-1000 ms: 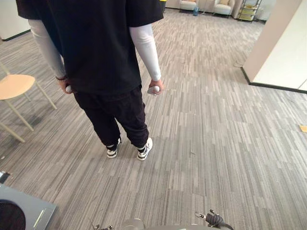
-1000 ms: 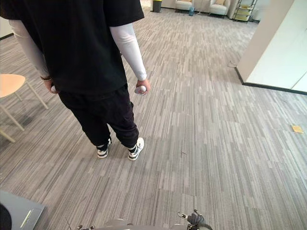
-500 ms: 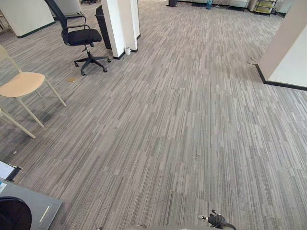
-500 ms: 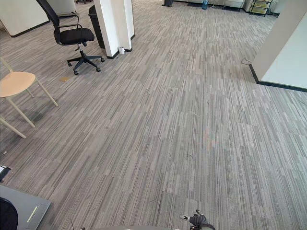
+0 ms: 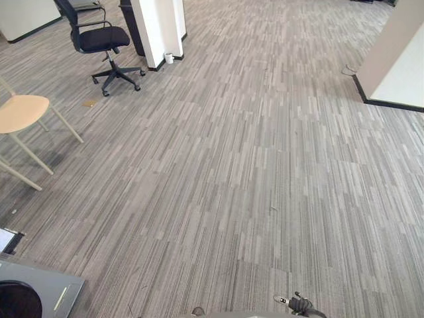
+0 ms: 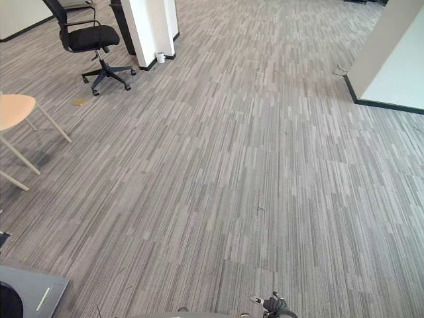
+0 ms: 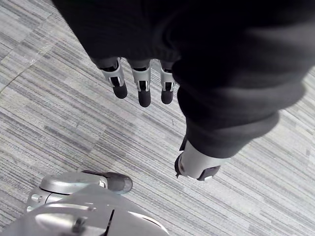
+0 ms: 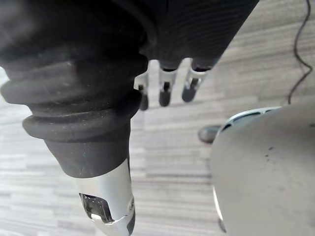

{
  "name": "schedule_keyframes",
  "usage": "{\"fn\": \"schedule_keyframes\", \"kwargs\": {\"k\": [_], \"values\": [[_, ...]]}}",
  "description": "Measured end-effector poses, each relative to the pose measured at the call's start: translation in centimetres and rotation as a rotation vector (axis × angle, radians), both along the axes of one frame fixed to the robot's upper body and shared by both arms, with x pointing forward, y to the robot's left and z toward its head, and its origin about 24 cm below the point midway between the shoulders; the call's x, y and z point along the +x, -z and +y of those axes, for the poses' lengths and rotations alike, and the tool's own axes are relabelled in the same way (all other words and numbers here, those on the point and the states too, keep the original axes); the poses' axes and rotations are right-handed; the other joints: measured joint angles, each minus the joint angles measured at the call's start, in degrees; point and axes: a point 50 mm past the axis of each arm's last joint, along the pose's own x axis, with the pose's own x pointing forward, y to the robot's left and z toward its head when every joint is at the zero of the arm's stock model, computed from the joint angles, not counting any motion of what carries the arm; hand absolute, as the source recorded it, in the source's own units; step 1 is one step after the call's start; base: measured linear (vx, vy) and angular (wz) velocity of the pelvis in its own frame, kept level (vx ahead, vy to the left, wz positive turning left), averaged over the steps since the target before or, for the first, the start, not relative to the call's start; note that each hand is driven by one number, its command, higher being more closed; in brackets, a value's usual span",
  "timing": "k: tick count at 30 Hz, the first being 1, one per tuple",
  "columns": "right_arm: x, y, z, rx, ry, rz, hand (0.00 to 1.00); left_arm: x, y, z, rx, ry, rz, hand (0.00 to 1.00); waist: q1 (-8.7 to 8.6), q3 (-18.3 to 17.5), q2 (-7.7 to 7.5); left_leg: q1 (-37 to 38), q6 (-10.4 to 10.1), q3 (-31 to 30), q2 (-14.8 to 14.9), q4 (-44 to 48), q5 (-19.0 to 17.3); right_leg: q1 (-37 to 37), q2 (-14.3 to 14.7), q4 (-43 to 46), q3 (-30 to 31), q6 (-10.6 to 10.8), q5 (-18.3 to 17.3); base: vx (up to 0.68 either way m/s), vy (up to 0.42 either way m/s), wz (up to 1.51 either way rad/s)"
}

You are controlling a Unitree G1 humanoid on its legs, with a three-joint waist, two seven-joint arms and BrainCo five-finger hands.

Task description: Organize washtable

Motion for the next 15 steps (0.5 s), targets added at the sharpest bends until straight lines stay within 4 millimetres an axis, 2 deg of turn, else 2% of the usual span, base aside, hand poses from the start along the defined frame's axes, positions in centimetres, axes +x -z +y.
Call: {"fn": "schedule_keyframes", "kwargs": {"k": [7,9,10,11,12,13,14,15], "values": [[0.18,0.05,0.19,0.006,0.0,0.004,0.0,-0.07,-0.01,0.15,0.001,-0.043,-0.004,0.0,-0.08,0.0,0.0,-1.51,-0.02,-0.3,0.13,-0.01,-0.01,-1.39,0.12,0.02,0.32,-0.55,-0.24,-0.01,-0.016,0.02],[0.22,0.06,0.36,0.009,0.001,0.002,0.0,0.27,-0.04,0.19,0.002,-0.053,-0.013,0.0,-0.25,0.0,-0.13,-3.23,-0.13,-1.08,0.57,2.18,-0.84,-1.83,0.24,0.35,0.28,-1.56,-1.21,-0.04,-0.054,0.16],[0.23,0.06,0.39,0.009,0.002,0.0,0.0,0.56,-0.08,0.25,0.004,-0.056,-0.022,0.0,-0.33,0.11,-0.14,-5.37,-0.35,-1.56,1.11,7.18,-3.32,-1.81,0.36,1.14,0.32,-2.29,-2.26,-0.04,-0.089,0.21],[0.2,0.04,0.26,0.006,0.002,-0.001,0.0,0.44,-0.07,0.15,0.0,-0.082,-0.027,0.0,-0.23,0.72,0.94,-7.8,-0.85,-1.4,2.67,14.98,-7.46,-1.38,1.49,2.0,0.87,-3.44,-3.64,-0.05,-0.111,0.12],[0.25,0.02,0.24,0.005,0.002,-0.003,0.0,0.35,-0.09,0.22,0.001,-0.095,-0.029,0.0,-0.1,0.81,1.12,-8.47,-1.02,-1.3,3.37,17.76,-8.9,-1.06,1.98,2.28,1.28,-3.29,-4.18,-0.04,-0.068,-0.04],[0.55,-0.11,0.18,0.0,0.002,-0.02,0.0,0.2,-0.09,-0.01,-0.006,-0.145,-0.041,0.0,0.06,1.03,1.93,-12.1,-1.66,-1.13,5.28,28.74,-12.69,-0.15,3.07,3.62,1.84,-2.14,-5.24,-0.03,-0.051,-0.06],[0.62,-0.15,0.19,0.0,0.002,-0.025,0.0,0.39,-0.14,-0.18,-0.011,-0.183,-0.061,0.0,0.15,1.73,2.71,-16.73,-1.56,-1.09,6.94,39.93,-12.52,-0.12,3.84,5.73,1.9,-2.63,-6.59,-0.02,-0.048,-0.08],[0.55,-0.15,0.16,-0.001,0.002,-0.024,0.0,0.34,-0.18,-0.26,-0.012,-0.196,-0.068,0.0,0.29,1.84,2.94,-18.44,-1.85,-1.18,7.7,43.86,-11.61,-0.02,4.17,6.55,2.07,-2.84,-7.2,0.0,-0.075,-0.12]]}}
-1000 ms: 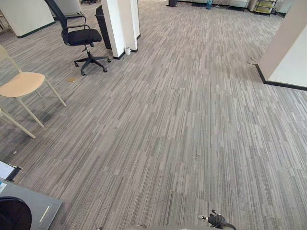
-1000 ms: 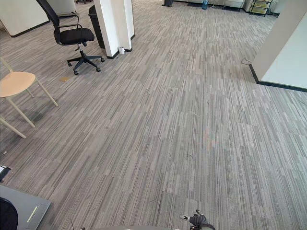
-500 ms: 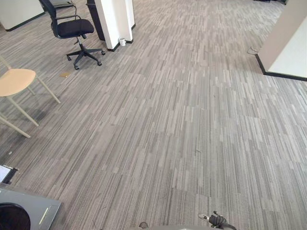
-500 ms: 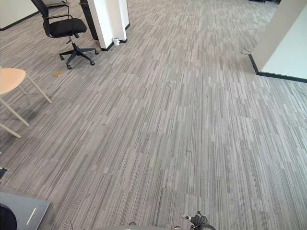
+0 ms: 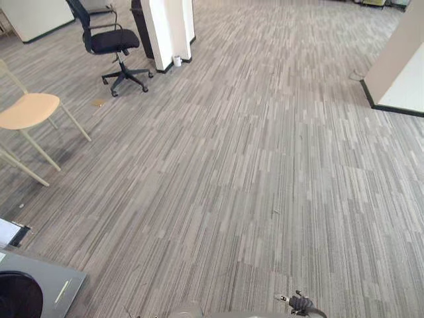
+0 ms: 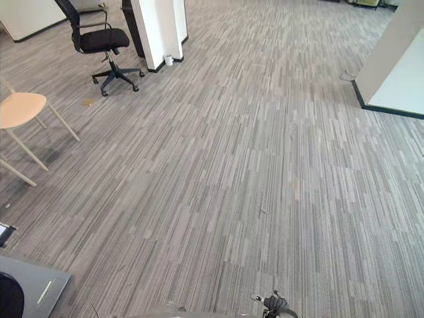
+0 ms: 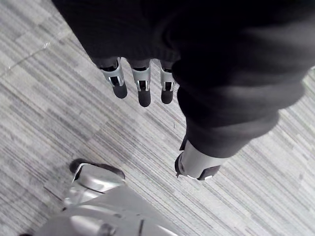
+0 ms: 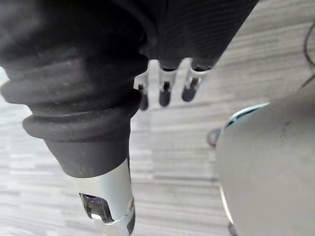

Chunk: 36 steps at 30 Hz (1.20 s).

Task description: Organize washtable

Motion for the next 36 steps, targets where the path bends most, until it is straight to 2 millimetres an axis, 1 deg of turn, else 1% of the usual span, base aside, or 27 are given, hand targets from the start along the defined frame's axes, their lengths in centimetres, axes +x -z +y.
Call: {"fn": "schedule_keyframes", "kwargs": {"k": [1,2,3,5,8,9,11,12,13,15,18,19,20,21,22,24,25,26,27,28,29,30,31,32,33,34,36], "values": [[0.0,0.0,0.0,0.0,0.0,0.0,0.0,-0.4,0.0,0.0,0.0,-0.024,-0.004,0.0,0.17,0.03,-0.02,-2.35,-1.54,-0.11,0.92,6.07,2.81,0.62,0.22,0.87,0.57,-0.52,-0.92,0.04,-0.068,-0.21],[-0.1,0.0,0.4,0.008,0.006,-0.003,0.0,-0.4,-0.1,0.0,-0.002,-0.044,-0.007,0.0,0.95,0.48,-1.23,-4.94,-2.95,-0.07,0.86,10.92,5.34,1.48,-0.33,0.86,1.36,-0.89,-1.46,0.06,-0.052,-0.23],[0.0,0.0,0.3,0.005,0.009,-0.009,0.0,-0.4,0.0,0.0,-0.002,-0.045,-0.007,0.0,1.4,0.47,-1.18,-5.54,-2.52,0.04,0.63,11.26,4.54,1.87,-0.64,0.82,1.83,-0.92,-1.68,0.12,-0.016,-0.21],[0.2,-0.1,-0.1,-0.006,0.011,-0.013,0.0,-0.7,0.1,-0.4,-0.016,-0.052,-0.002,0.0,1.4,0.41,-1.04,-7.98,-1.56,-0.04,-1.31,1.28,1.81,2.05,-1.89,0.02,2.93,-0.71,-2.09,0.17,0.069,-0.27],[0.3,-0.2,-0.5,-0.013,0.024,-0.022,0.0,-1.5,0.2,-1.2,-0.036,-0.068,0.016,0.0,1.71,0.99,0.3,-8.64,-2.89,-0.57,-2.76,-16.22,3.76,2.16,-3.4,-0.76,4.81,0.84,-3.02,0.24,0.214,-0.47],[0.0,-0.2,-0.4,-0.014,0.02,-0.016,0.0,-2.1,0.3,-1.3,-0.04,-0.092,0.026,0.0,2.59,0.8,0.13,-8.51,-0.93,0.53,-3.63,-18.61,11.04,3.47,-5.37,-1.33,6.35,2.67,-4.57,0.36,0.306,-0.45],[-0.1,-0.1,-0.2,-0.009,0.022,-0.012,0.0,-2.2,0.2,-1.2,-0.038,-0.101,0.025,0.0,3.41,0.4,-0.57,-9.08,1.75,1.67,-5.19,-16.05,8.97,4.0,-7.07,-2.63,7.23,2.58,-5.21,0.37,0.259,-0.31],[-0.3,-0.1,-0.2,-0.003,0.034,-0.007,0.0,-1.9,0.2,-1.1,-0.032,-0.117,0.01,0.0,4.26,0.06,-0.84,-10.46,2.99,2.84,-5.37,-12.45,5.46,3.66,-7.5,-1.65,8.11,2.07,-4.84,0.43,0.247,-0.29],[-0.1,-0.1,0.2,0.003,0.032,-0.011,0.0,-1.8,0.2,-0.9,-0.027,-0.138,0.002,0.0,4.5,0.05,-1.66,-11.04,4.67,3.73,-5.7,-9.04,3.14,3.08,-8.43,0.32,9.41,3.33,-4.13,0.43,0.249,-0.23],[-0.5,0.1,0.5,0.017,0.061,-0.002,0.0,-2.3,0.1,-0.5,-0.017,-0.174,0.009,0.0,4.39,-1.14,-2.73,-10.86,6.47,4.28,-6.37,-4.97,-0.71,3.3,-9.86,2.62,9.9,4.46,-3.65,0.41,0.284,-0.1],[-0.9,0.2,0.5,0.027,0.107,0.001,0.0,-2.3,0.0,0.0,-0.005,-0.159,0.011,0.0,4.1,-2.07,-3.57,-6.45,8.24,4.33,-9.25,-5.14,-4.64,-1.91,-11.33,20.36,13.27,6.56,-1.95,0.44,0.243,0.09],[-1.2,0.2,0.5,0.027,0.108,0.007,0.0,-1.8,0.0,0.2,0.001,-0.133,0.006,0.0,3.76,-2.31,-3.85,-5.03,8.93,4.23,-10.18,-5.96,-5.22,-4.98,-11.43,27.69,15.21,6.86,0.5,0.37,0.175,0.34],[-1.3,0.2,0.3,0.024,0.105,0.01,0.0,-1.1,-0.1,0.3,0.005,-0.087,-0.004,0.0,3.46,-2.35,-3.95,-2.79,9.57,4.02,-10.86,-7.09,-5.79,-8.56,-10.91,37.0,17.17,8.21,4.75,0.36,0.16,0.32],[-1.2,0.2,0.3,0.022,0.103,0.01,0.0,-0.8,-0.1,0.3,0.006,-0.067,-0.008,0.0,3.15,-2.2,-3.79,-1.47,9.76,3.71,-11.07,-7.8,-5.95,-10.32,-10.61,41.37,17.13,8.58,5.37,0.33,0.135,0.29],[-1.1,0.2,0.2,0.022,0.104,0.006,0.0,-0.4,-0.1,0.4,0.009,-0.043,-0.014,0.0,2.41,-1.97,-3.44,1.71,9.8,3.11,-11.16,-9.68,-5.95,-13.29,-9.83,48.75,16.25,8.1,5.04,0.32,0.114,0.1],[-0.8,0.1,0.0,0.017,0.104,-0.01,0.0,-0.1,-0.1,0.3,0.008,-0.03,-0.015,0.0,1.99,-1.52,-2.74,7.86,9.85,2.12,-10.85,-13.71,-5.95,-16.88,-8.43,55.08,12.07,4.35,2.37,0.51,-0.003,0.26],[-0.2,-0.4,0.2,0.017,0.137,-0.067,0.0,1.0,-0.2,0.0,0.002,-0.056,-0.049,0.0,1.09,-0.91,-2.55,20.1,8.37,-0.05,-8.05,-20.48,-6.73,-22.04,-3.49,39.17,1.71,0.06,-2.37,0.67,-0.177,0.64],[-0.2,-0.3,0.6,0.02,0.122,-0.064,0.0,1.0,-0.3,0.1,0.006,-0.083,-0.056,0.0,1.28,-0.76,-3.28,21.25,6.47,-0.47,-8.54,-20.6,-7.87,-22.24,-3.02,32.49,0.97,-2.32,2.17,0.74,-0.234,0.67],[-0.1,-0.3,0.6,0.019,0.107,-0.062,0.0,1.0,-0.2,-0.1,0.001,-0.097,-0.058,0.0,1.47,-0.85,-2.97,21.49,6.01,-1.43,-8.29,-20.37,-8.18,-21.59,-2.59,32.26,0.87,-4.17,0.71,0.37,-0.127,0.06],[0.2,-0.5,0.3,0.006,0.077,-0.076,0.0,1.0,-0.1,-0.6,-0.012,-0.1,-0.056,0.0,1.21,-1.01,-2.05,21.3,5.83,-1.79,-7.05,-19.71,-8.12,-20.96,-1.86,31.43,0.7,-4.55,0.89,0.36,-0.112,-0.16],[0.6,-0.7,-0.1,-0.007,0.077,-0.093,0.0,1.3,-0.1,-1.0,-0.023,-0.103,-0.062,0.0,1.23,-0.32,-0.86,21.8,5.69,-2.06,-5.91,-19.9,-8.02,-20.65,-1.25,31.99,0.47,-4.53,0.93,0.28,-0.091,-0.21],[1.0,-0.9,-0.7,-0.018,0.083,-0.109,0.0,1.8,-0.1,-1.2,-0.028,-0.102,-0.075,0.0,1.27,0.52,-0.43,23.04,5.69,-2.44,-5.53,-20.31,-8.14,-22.01,-1.25,35.65,0.33,-4.76,1.66,0.25,-0.117,-0.23],[1.5,-1.2,-1.2,-0.027,0.099,-0.138,0.0,2.5,-0.1,-1.6,-0.041,-0.1,-0.086,0.0,1.38,1.91,0.83,24.29,6.02,-3.14,-4.87,-21.27,-9.3,-26.13,-1.1,39.89,0.66,-3.84,-0.43,0.21,-0.145,-0.05],[1.9,-1.5,-1.5,-0.032,0.131,-0.166,0.0,3.0,0.0,-2.2,-0.056,-0.091,-0.092,0.0,1.2,1.54,1.82,24.3,5.32,-4.21,-3.47,-21.54,-12.15,-29.09,-1.1,35.77,1.01,-2.54,-2.72,0.22,-0.156,0.09],[1.6,-1.4,-1.3,-0.021,0.162,-0.159,0.0,3.3,-0.1,-1.9,-0.05,-0.094,-0.1,0.0,1.36,1.54,0.81,24.98,4.68,-4.68,-3.3,-22.01,-12.75,-30.23,-2.84,29.01,1.4,-1.15,-1.8,0.18,-0.125,0.28],[1.4,-1.3,-1.2,-0.015,0.178,-0.154,0.0,3.3,-0.1,-1.8,-0.047,-0.105,-0.104,0.0,1.26,1.4,0.39,25.85,4.38,-5.4,-3.08,-22.6,-12.98,-30.13,-3.68,26.26,1.06,-1.21,-0.85,0.27,-0.173,0.46],[1.1,-1.2,-1.3,-0.016,0.192,-0.144,0.0,3.4,-0.1,-1.8,-0.047,-0.109,-0.106,0.0,0.87,0.83,0.3,29.72,3.57,-7.92,-0.95,-24.38,-13.85,-29.61,-5.41,26.25,-0.28,0.78,4.09,0.49,-0.31,0.58]]}}
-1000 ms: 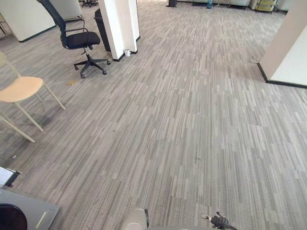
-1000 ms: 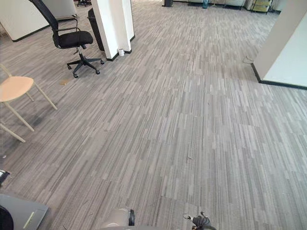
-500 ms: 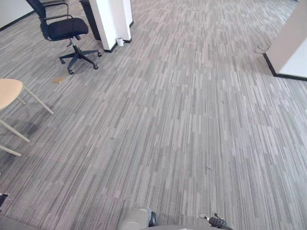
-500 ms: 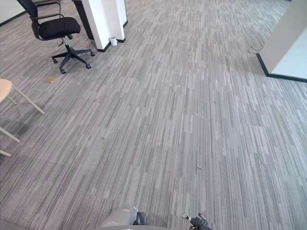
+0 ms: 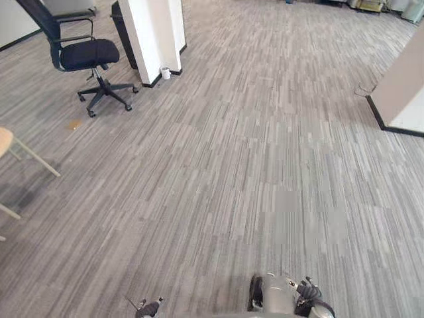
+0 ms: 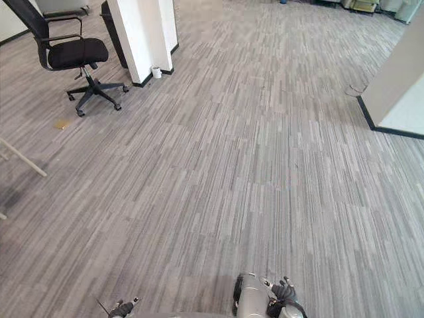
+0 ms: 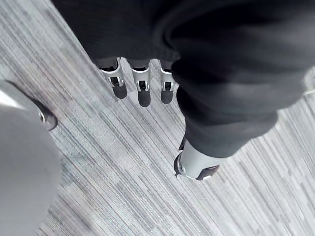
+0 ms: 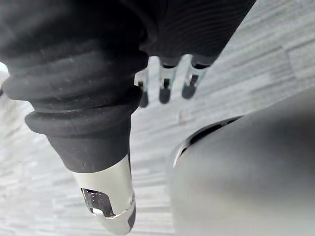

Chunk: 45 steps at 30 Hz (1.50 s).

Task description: Organize washtable

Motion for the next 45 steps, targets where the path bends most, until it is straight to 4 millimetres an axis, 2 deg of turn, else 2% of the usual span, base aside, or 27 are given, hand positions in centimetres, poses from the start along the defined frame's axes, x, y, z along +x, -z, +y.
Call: {"fn": "schedule_keyframes", "kwargs": {"k": [2,3,4,6,7,8,10,11,12,14,16,17,18,19,20,23,26,28,30,32,33,45], "values": [[0.1,0.0,-0.1,0.001,-0.002,0.001,0.0,-0.1,0.1,-0.6,-0.013,0.007,0.004,0.0,0.11,-1.02,1.16,-2.49,-1.14,-3.02,2.33,4.7,0.79,-0.75,0.45,4.82,-1.87,-1.11,-3.73,0.51,-0.318,0.42],[0.3,-0.1,-0.5,-0.007,0.004,-0.006,0.0,-0.1,0.1,-0.6,-0.016,0.008,0.007,0.0,0.05,-1.77,1.92,-4.29,-3.6,-5.27,3.36,7.93,2.52,-1.03,1.1,6.9,-3.19,-2.43,-5.36,0.54,-0.308,0.33],[0.4,-0.2,-0.8,-0.019,-0.004,-0.004,0.0,-0.1,0.2,-1.0,-0.029,0.007,0.01,0.0,0.02,-2.16,3.07,-6.64,-4.22,-7.38,3.79,11.67,5.5,-0.6,1.67,7.54,-4.34,-3.58,-6.63,0.65,-0.379,0.32],[0.4,-0.2,-0.9,-0.025,-0.015,0.006,0.0,0.1,0.2,-1.1,-0.034,0.009,0.011,0.0,-0.25,-2.06,3.78,-9.83,-5.86,-9.38,3.33,19.09,14.05,2.96,2.65,5.1,-5.46,-4.76,-7.84,0.53,-0.317,0.15],[0.1,-0.1,-0.8,-0.022,-0.017,0.018,0.0,0.0,0.2,-1.1,-0.033,0.007,0.012,0.0,-0.41,-1.83,3.45,-12.16,-6.91,-9.7,2.59,24.94,22.37,6.75,3.58,1.37,-5.58,-5.15,-8.06,0.49,-0.256,0.02],[-0.3,0.1,-0.7,-0.017,-0.014,0.032,0.0,0.0,0.2,-0.9,-0.029,0.013,0.011,0.0,-0.21,-1.67,3.18,-13.73,-7.57,-9.49,2.97,29.36,22.86,10.06,4.29,-1.84,-5.49,-5.16,-8.06,0.47,-0.223,-0.01],[-1.0,0.4,-0.6,-0.008,-0.008,0.057,0.0,0.1,0.1,-0.9,-0.022,0.026,0.004,0.0,-0.26,-1.52,2.89,-16.25,-8.16,-6.08,3.65,35.02,19.94,16.54,5.23,-7.17,-5.41,-5.31,-7.97,0.4,-0.181,-0.03],[-1.5,0.5,-0.5,-0.002,-0.006,0.071,0.0,0.2,0.0,-0.7,-0.012,0.026,-0.006,0.0,-0.24,-1.61,2.58,-17.73,-7.77,-3.33,4.45,36.59,18.34,19.95,5.33,-9.35,-5.12,-5.31,-7.97,0.34,-0.144,-0.07],[-1.5,0.5,-0.4,-0.002,-0.006,0.072,0.0,0.2,0.0,-0.7,-0.012,0.027,-0.006,0.0,-0.24,-1.62,2.55,-17.89,-7.69,-3.07,4.52,36.66,18.19,20.19,5.33,-9.53,-5.07,-5.31,-7.97,0.26,-0.083,-0.16],[-1.4,0.7,0.0,0.006,-0.024,0.08,0.0,0.4,-0.3,-0.2,0.01,0.046,-0.028,0.0,-0.09,-1.62,1.53,-24.21,-7.82,1.72,6.08,32.46,14.63,23.9,4.7,-13.05,-3.62,-5.21,-7.94,0.22,0.006,-0.29],[-1.6,0.8,0.3,0.011,-0.023,0.091,0.0,0.6,-0.4,0.2,0.025,0.049,-0.041,0.0,0.03,-1.21,0.62,-27.71,-8.49,3.03,5.56,25.77,12.59,24.86,3.35,-13.5,-2.99,-4.8,-7.81,0.23,0.134,-0.18],[-1.5,0.8,0.4,0.012,-0.02,0.09,0.0,0.7,-0.5,0.6,0.038,0.059,-0.045,0.0,0.02,-0.82,-0.02,-29.22,-8.6,3.68,4.62,19.37,12.69,26.04,2.18,-13.76,-2.89,-3.79,-7.62,0.25,0.245,-0.01],[-1.5,0.8,0.4,0.011,-0.022,0.092,0.0,0.7,-0.5,0.7,0.042,0.065,-0.045,0.0,0.05,-0.69,-0.12,-29.64,-8.57,3.66,3.84,15.22,13.32,26.64,1.65,-13.8,-2.84,-3.0,-7.69,0.24,0.303,0.02],[-1.7,0.8,0.2,0.003,-0.033,0.101,0.0,0.5,-0.4,0.4,0.035,0.079,-0.036,0.0,0.31,-0.62,0.73,-30.0,-7.93,2.72,2.45,8.04,18.54,27.34,1.74,-13.63,-2.25,-0.24,-8.85,0.22,0.305,-0.03],[-1.6,1.0,1.1,0.022,-0.064,0.111,0.0,0.0,-0.5,1.4,0.059,0.09,-0.017,0.0,0.5,-0.63,-1.05,-29.11,-7.33,3.53,0.3,8.22,18.42,27.52,-0.44,-14.18,-0.04,1.3,-9.94,0.14,0.202,0.04],[-1.5,1.2,2.1,0.044,-0.088,0.11,0.0,-0.2,-0.5,2.2,0.077,0.09,-0.006,0.0,0.67,-0.86,-3.26,-29.78,-6.89,3.11,-1.69,7.91,18.6,28.4,-0.75,-18.05,2.83,0.14,-8.57,0.12,0.144,0.18],[-1.5,1.2,2.1,0.044,-0.084,0.109,0.0,-1.0,-0.4,2.2,0.072,0.082,0.016,0.0,0.52,-0.74,-3.16,-28.5,-6.84,3.45,-1.87,7.57,18.62,29.84,-0.63,-19.22,3.28,0.84,-6.82,0.07,0.093,-0.03],[-1.9,1.3,2.0,0.045,-0.085,0.128,0.0,-2.1,-0.1,2.0,0.055,0.07,0.048,0.0,0.49,-0.89,-2.79,-25.7,-6.28,4.45,-1.21,3.67,19.49,31.01,-0.05,-21.43,3.97,2.25,-4.96,0.0,-0.008,-0.34],[-2.3,1.4,2.1,0.046,-0.096,0.146,0.0,-2.7,0.0,2.0,0.049,0.07,0.07,0.0,0.3,-1.93,-3.15,-23.23,-6.65,5.02,-1.07,-3.46,23.28,30.84,0.26,-24.54,4.67,2.46,-2.59,-0.02,-0.037,-0.31],[-2.3,1.4,1.6,0.04,-0.081,0.144,0.0,-2.9,0.2,1.7,0.04,0.094,0.089,0.0,-0.43,-2.19,-2.11,-19.67,-6.71,4.89,-1.22,-14.32,28.46,30.65,0.23,-27.61,4.56,2.63,-1.14,-0.04,-0.023,-0.16],[-2.3,1.7,2.1,0.07,-0.098,0.182,0.0,-3.1,0.0,3.2,0.093,0.269,0.143,0.0,-1.43,-1.44,-6.76,-17.63,-6.2,2.26,-3.87,-20.08,32.38,33.86,-0.75,-32.38,3.23,2.97,-3.0,-0.02,-0.007,-0.06],[-2.2,1.7,2.3,0.069,-0.122,0.182,0.0,-3.1,0.0,3.3,0.096,0.279,0.145,0.0,-1.4,-1.47,-6.98,-17.61,-6.1,2.64,-3.87,-20.08,32.2,33.86,-0.79,-32.62,3.47,2.92,-3.03,0.0,0.0,0.0]]}}
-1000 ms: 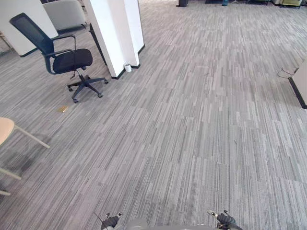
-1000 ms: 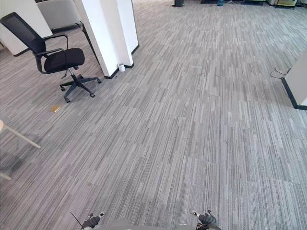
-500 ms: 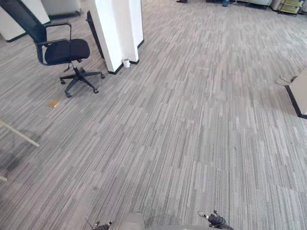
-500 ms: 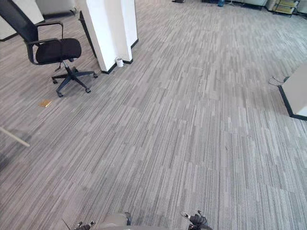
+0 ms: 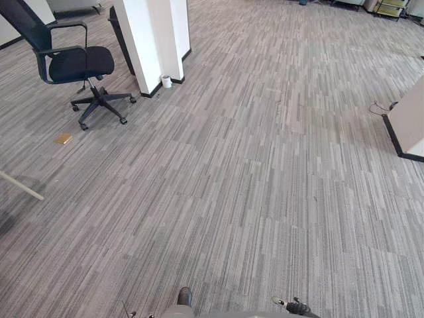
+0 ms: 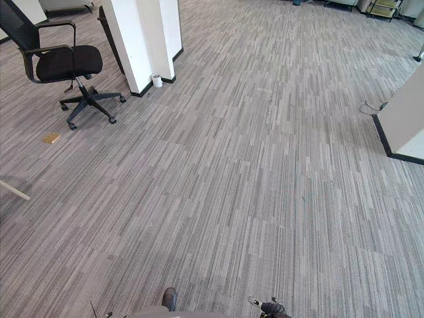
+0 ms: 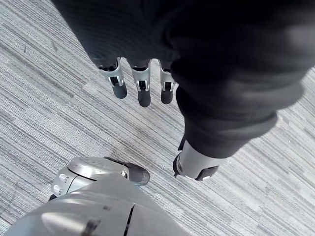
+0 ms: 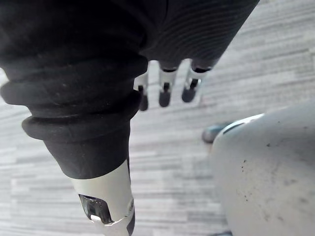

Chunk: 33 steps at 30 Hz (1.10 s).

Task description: Organize washtable

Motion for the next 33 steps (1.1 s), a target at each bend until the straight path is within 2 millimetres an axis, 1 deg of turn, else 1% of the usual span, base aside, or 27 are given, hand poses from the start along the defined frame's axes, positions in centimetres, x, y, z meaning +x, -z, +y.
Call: {"fn": "schedule_keyframes", "kwargs": {"k": [6,14,22,25,26,27,28,29,30,31,32,33], "values": [[0.1,0.0,0.2,0.009,-0.021,-0.004,0.0,-0.1,0.0,0.2,-0.01,0.015,0.002,0.0,0.0,-0.05,-0.51,0.5,-0.03,0.0,-0.05,0.0,-0.21,0.86,-0.01,-0.23,-0.13,0.33,0.19,0.0,0.0,0.03],[0.2,0.0,0.4,0.007,-0.052,-0.008,0.0,-0.1,0.0,0.2,-0.004,0.029,0.005,0.0,0.08,-0.2,-0.74,0.51,-0.03,-0.06,-0.08,-0.01,-0.21,0.93,0.0,-0.2,-0.19,0.32,0.18,0.0,0.0,0.01],[0.4,0.0,0.6,0.006,-0.091,-0.008,0.0,0.1,-0.1,0.4,0.002,0.031,0.001,0.0,0.14,-0.18,-1.26,0.13,0.07,0.26,-0.11,-0.01,-0.37,0.69,-0.09,-0.6,-0.14,-0.11,-0.11,0.0,0.0,0.0],[0.5,0.0,0.7,0.007,-0.092,-0.011,0.0,0.2,-0.1,0.5,0.005,0.032,-0.004,0.0,0.32,-0.29,-1.39,-1.19,0.16,1.02,-0.1,0.48,-0.47,-1.1,-0.18,-0.54,1.03,0.62,0.31,0.0,0.005,-0.12],[0.7,-0.1,0.7,0.008,-0.093,-0.014,0.0,0.3,-0.2,0.6,0.01,0.033,-0.008,0.0,0.3,-0.24,-1.49,-2.73,0.24,1.18,-0.22,1.74,-1.17,-2.41,-0.39,-0.28,1.38,1.17,0.69,0.0,0.028,-0.13],[1.1,-0.2,0.7,0.005,-0.093,-0.025,0.0,0.9,-0.3,0.8,0.018,0.035,-0.022,0.0,0.23,0.81,-1.38,-6.74,0.58,1.15,-0.27,8.83,-4.41,-3.46,-0.57,0.29,1.87,1.95,2.0,0.0,0.04,-0.16],[1.3,-0.2,0.5,0.001,-0.092,-0.029,0.0,1.2,-0.3,0.6,0.015,0.034,-0.03,0.0,0.32,1.39,-0.84,-8.93,0.71,1.15,0.04,13.36,-6.73,-3.6,-0.31,0.52,2.44,2.53,2.71,0.0,0.083,-0.3],[1.5,-0.3,0.0,-0.011,-0.09,-0.034,0.0,1.4,-0.3,0.3,0.007,0.024,-0.039,0.0,0.49,2.08,0.35,-12.41,1.14,1.64,1.09,21.67,-11.45,-4.01,0.37,1.16,3.63,3.24,3.2,0.01,0.126,-0.45],[1.6,-0.4,-0.1,-0.014,-0.083,-0.041,0.0,1.4,-0.2,-0.1,-0.002,0.006,-0.047,0.0,0.58,2.37,1.62,-15.11,1.57,2.05,2.24,28.96,-15.88,-3.86,1.07,1.48,4.41,3.27,3.18,0.0,0.15,-0.47],[1.7,-0.4,-0.3,-0.018,-0.072,-0.046,0.0,1.5,-0.2,-0.3,-0.007,-0.004,-0.055,0.0,0.61,2.59,2.4,-16.38,1.96,2.32,2.97,32.08,-17.97,-3.88,1.3,1.98,4.46,3.54,2.99,-0.01,0.208,-0.4],[1.6,-0.5,-0.5,-0.025,-0.045,-0.06,0.0,1.8,-0.2,-0.5,-0.012,-0.019,-0.071,0.0,0.68,2.82,3.19,-18.38,2.88,2.77,3.46,37.42,-22.66,-4.1,1.33,3.59,4.4,4.89,1.49,0.0,0.247,-0.23],[1.4,-0.7,-0.8,-0.033,-0.016,-0.081,0.0,1.8,-0.2,-0.8,-0.019,-0.02,-0.076,0.0,0.78,3.16,2.72,-18.87,3.92,3.89,2.91,40.62,-25.58,-4.73,-0.07,7.03,4.34,5.77,-1.2,0.01,0.265,-0.12]]}}
